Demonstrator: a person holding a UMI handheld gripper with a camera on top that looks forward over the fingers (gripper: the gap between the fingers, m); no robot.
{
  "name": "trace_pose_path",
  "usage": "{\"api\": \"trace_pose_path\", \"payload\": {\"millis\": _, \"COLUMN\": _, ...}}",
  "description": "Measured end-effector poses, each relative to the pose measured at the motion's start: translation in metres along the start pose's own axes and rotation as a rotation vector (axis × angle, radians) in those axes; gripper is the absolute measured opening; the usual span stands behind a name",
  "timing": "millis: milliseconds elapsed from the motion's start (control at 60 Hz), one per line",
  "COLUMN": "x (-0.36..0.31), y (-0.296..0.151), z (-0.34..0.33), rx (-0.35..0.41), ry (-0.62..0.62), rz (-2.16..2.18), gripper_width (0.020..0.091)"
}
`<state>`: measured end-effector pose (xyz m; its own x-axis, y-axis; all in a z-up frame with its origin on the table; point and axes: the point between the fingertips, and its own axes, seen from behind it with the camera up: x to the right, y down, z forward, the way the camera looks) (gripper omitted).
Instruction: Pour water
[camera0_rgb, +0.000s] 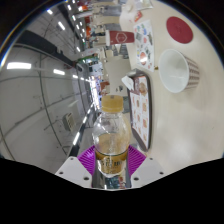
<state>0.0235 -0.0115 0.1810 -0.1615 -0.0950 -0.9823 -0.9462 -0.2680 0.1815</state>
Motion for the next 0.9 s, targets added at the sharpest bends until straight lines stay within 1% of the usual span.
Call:
{"api": "trace_pose_path", "payload": {"millis": 50, "x": 0.009, "y": -0.014, "z": -0.002, "rx": 0.004, "ry": -0.021, "rz": 0.11, "gripper_width": 0.0377}}
{"api": "trace_pose_path", "payload": {"millis": 67, "x": 0.005, "y": -0.017, "z": -0.015, "rx": 0.007, "ry": -0.022, "rz": 0.153, "gripper_width": 0.0376}}
{"api": "trace_pose_path", "payload": {"millis": 167, "x": 0.03, "y": -0.041, "z": -0.007, "rx": 0.025, "ry": -0.026, "rz": 0.296, "gripper_width": 0.0377}}
{"api": "trace_pose_path", "payload": {"millis": 217, "x": 0.034, "y": -0.044, "z": -0.019, "rx": 0.021, "ry": -0.024, "rz": 0.339, "gripper_width": 0.0377}}
{"api": "trace_pose_path", "payload": {"millis": 267, "x": 0.041, "y": -0.048, "z": -0.011, "rx": 0.022, "ry": -0.011, "rz": 0.337, "gripper_width": 0.0375}}
{"api": "trace_pose_path", "payload": {"millis": 367, "x": 0.04, "y": -0.045, "z": -0.013, "rx": -0.004, "ry": 0.008, "rz": 0.316, "gripper_width": 0.0376}}
{"api": "trace_pose_path", "payload": {"millis": 383, "x": 0.039, "y": -0.043, "z": -0.022, "rx": -0.012, "ry": 0.014, "rz": 0.306, "gripper_width": 0.0377}}
{"api": "trace_pose_path", "payload": {"millis": 483, "x": 0.036, "y": -0.043, "z": -0.009, "rx": -0.054, "ry": 0.089, "rz": 0.101, "gripper_width": 0.0375}}
{"api": "trace_pose_path", "payload": {"millis": 500, "x": 0.033, "y": -0.038, "z": -0.019, "rx": -0.062, "ry": 0.098, "rz": 0.048, "gripper_width": 0.0376}}
{"api": "trace_pose_path", "payload": {"millis": 583, "x": 0.016, "y": -0.047, "z": -0.023, "rx": -0.072, "ry": 0.16, "rz": -0.287, "gripper_width": 0.0378}}
{"api": "trace_pose_path", "payload": {"millis": 600, "x": 0.011, "y": -0.057, "z": -0.014, "rx": -0.071, "ry": 0.173, "rz": -0.367, "gripper_width": 0.0379}}
{"api": "trace_pose_path", "payload": {"millis": 633, "x": 0.0, "y": -0.069, "z": -0.014, "rx": -0.06, "ry": 0.188, "rz": -0.523, "gripper_width": 0.0378}}
{"api": "trace_pose_path", "payload": {"millis": 650, "x": -0.01, "y": -0.067, "z": -0.033, "rx": -0.051, "ry": 0.19, "rz": -0.595, "gripper_width": 0.0378}}
{"api": "trace_pose_path", "payload": {"millis": 667, "x": -0.016, "y": -0.074, "z": -0.034, "rx": -0.041, "ry": 0.196, "rz": -0.667, "gripper_width": 0.0379}}
{"api": "trace_pose_path", "payload": {"millis": 683, "x": -0.028, "y": -0.077, "z": -0.053, "rx": -0.028, "ry": 0.199, "rz": -0.735, "gripper_width": 0.0379}}
{"api": "trace_pose_path", "payload": {"millis": 700, "x": -0.025, "y": -0.086, "z": -0.036, "rx": -0.014, "ry": 0.207, "rz": -0.804, "gripper_width": 0.0378}}
{"api": "trace_pose_path", "payload": {"millis": 767, "x": -0.049, "y": -0.113, "z": -0.04, "rx": 0.041, "ry": 0.229, "rz": -1.045, "gripper_width": 0.0378}}
{"api": "trace_pose_path", "payload": {"millis": 800, "x": -0.069, "y": -0.124, "z": -0.064, "rx": 0.067, "ry": 0.244, "rz": -1.152, "gripper_width": 0.0379}}
{"api": "trace_pose_path", "payload": {"millis": 817, "x": -0.06, "y": -0.137, "z": -0.055, "rx": 0.08, "ry": 0.255, "rz": -1.2, "gripper_width": 0.0377}}
{"api": "trace_pose_path", "payload": {"millis": 883, "x": -0.071, "y": -0.165, "z": -0.07, "rx": 0.132, "ry": 0.306, "rz": -1.388, "gripper_width": 0.0378}}
{"api": "trace_pose_path", "payload": {"millis": 900, "x": -0.063, "y": -0.179, "z": -0.071, "rx": 0.139, "ry": 0.323, "rz": -1.422, "gripper_width": 0.0376}}
